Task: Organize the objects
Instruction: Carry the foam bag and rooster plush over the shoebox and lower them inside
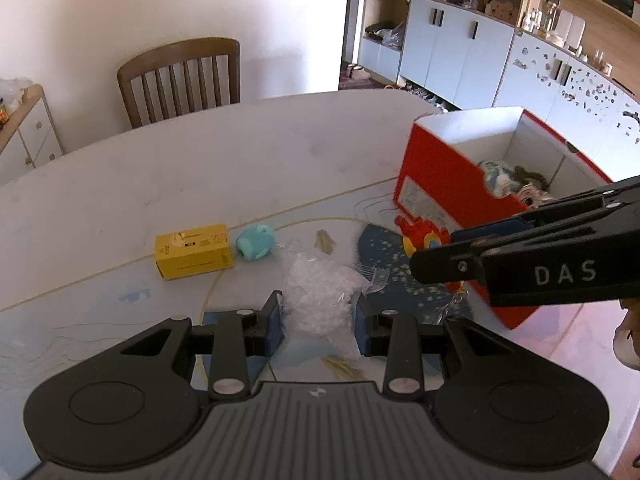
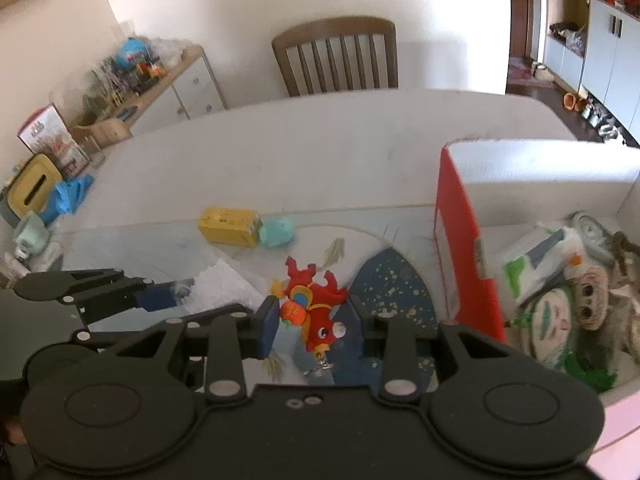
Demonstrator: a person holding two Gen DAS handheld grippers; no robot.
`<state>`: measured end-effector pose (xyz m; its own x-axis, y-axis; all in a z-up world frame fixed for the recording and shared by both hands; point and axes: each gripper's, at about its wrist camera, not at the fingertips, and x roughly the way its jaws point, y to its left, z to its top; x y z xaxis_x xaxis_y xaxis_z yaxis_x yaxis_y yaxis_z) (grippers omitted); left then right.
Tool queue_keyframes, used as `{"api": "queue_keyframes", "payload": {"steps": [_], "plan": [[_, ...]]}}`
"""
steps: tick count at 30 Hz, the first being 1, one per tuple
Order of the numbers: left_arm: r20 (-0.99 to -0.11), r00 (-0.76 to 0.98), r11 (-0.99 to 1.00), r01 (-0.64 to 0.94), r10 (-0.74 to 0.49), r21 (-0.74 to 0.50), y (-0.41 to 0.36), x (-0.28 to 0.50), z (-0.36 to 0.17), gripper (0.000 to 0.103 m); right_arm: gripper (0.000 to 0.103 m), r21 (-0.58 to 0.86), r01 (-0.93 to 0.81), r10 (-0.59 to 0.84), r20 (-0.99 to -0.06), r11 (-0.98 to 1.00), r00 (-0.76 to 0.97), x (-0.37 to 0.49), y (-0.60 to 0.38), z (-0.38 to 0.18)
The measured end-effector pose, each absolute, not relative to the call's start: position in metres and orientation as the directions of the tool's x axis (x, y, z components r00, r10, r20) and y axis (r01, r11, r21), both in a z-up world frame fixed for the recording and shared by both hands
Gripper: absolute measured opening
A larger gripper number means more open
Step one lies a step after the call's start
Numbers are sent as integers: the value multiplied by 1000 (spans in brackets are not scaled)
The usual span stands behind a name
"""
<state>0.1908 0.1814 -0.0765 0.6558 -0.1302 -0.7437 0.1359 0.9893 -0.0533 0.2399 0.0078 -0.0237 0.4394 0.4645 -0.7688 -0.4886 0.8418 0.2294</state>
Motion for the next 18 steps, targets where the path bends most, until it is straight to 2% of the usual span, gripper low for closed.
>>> {"api": "queue_keyframes", "payload": {"steps": [18], "plan": [[-705,699,991,131,-121,-40,136,168,-12,35,34,231,-501,500,-701,834,509,218,-60,32]]}}
